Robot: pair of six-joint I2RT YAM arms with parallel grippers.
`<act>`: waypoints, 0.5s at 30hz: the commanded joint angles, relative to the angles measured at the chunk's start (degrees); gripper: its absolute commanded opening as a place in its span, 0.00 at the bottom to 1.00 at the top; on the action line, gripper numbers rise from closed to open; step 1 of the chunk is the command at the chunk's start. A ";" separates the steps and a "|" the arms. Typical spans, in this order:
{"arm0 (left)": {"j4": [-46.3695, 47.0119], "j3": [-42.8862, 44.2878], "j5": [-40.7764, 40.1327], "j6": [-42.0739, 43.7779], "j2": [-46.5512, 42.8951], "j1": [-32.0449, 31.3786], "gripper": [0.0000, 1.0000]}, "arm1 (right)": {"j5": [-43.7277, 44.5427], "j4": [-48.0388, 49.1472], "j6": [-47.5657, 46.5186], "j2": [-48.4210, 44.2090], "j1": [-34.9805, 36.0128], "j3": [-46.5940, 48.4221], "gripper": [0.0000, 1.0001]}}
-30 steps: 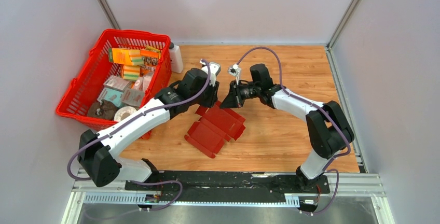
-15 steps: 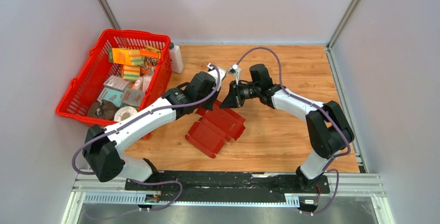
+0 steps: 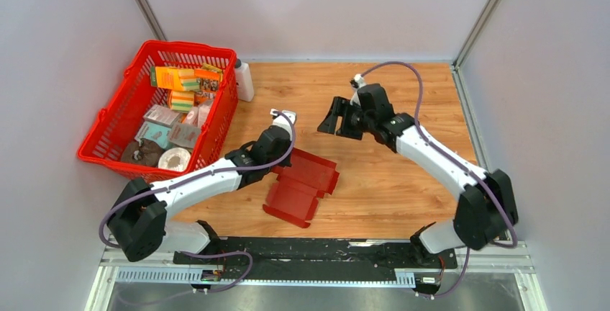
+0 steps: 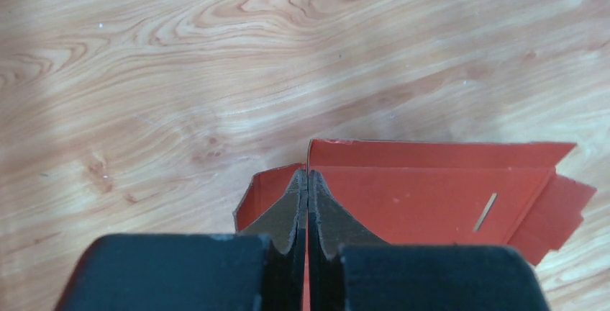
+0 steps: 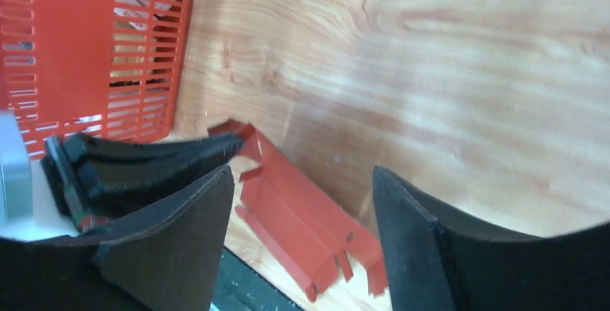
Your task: Fold the paper box
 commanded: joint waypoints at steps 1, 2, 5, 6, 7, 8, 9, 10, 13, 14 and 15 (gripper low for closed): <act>17.93 -5.85 -3.73 -7.61 -5.16 -0.12 0.00 | 10.31 4.74 20.50 -10.29 4.10 -7.28 0.79; 21.26 -6.74 -3.56 -8.13 -5.69 -0.12 0.00 | 9.96 6.34 23.77 -11.78 4.63 -9.65 0.80; 26.28 -9.55 -3.73 -9.45 -5.87 -0.12 0.00 | 9.96 5.83 37.98 -11.27 5.60 -10.64 0.80; 27.60 -10.26 -3.56 -9.46 -5.87 -0.12 0.00 | 9.44 4.78 40.04 -10.74 5.77 -9.51 0.80; 29.71 -11.31 -2.95 -9.28 -5.78 -0.12 0.00 | 8.56 2.86 41.81 -10.13 5.77 -8.97 0.79; 29.99 -11.58 -2.94 -9.37 -5.70 -0.12 0.00 | 8.29 3.28 45.83 -9.51 5.95 -8.97 0.79; 30.17 -11.84 -3.29 -9.63 -5.61 -0.12 0.00 | 8.38 4.58 47.78 -9.42 6.39 -10.45 0.77; 31.91 -12.54 -3.03 -9.72 -5.43 -0.12 0.00 | 9.34 6.86 49.54 -9.16 6.65 -11.07 0.75; 35.25 -14.04 -2.24 -9.81 -5.26 -0.13 0.00 | 12.67 6.88 54.91 -7.75 7.18 -12.13 0.67; 35.79 -14.22 -2.41 -9.81 -5.17 -0.12 0.00 | 12.68 6.88 55.88 -6.88 7.09 -12.39 0.65; 36.05 -14.39 -2.33 -9.81 -5.08 -0.12 0.00 | 13.03 6.97 57.63 -6.61 7.09 -12.66 0.61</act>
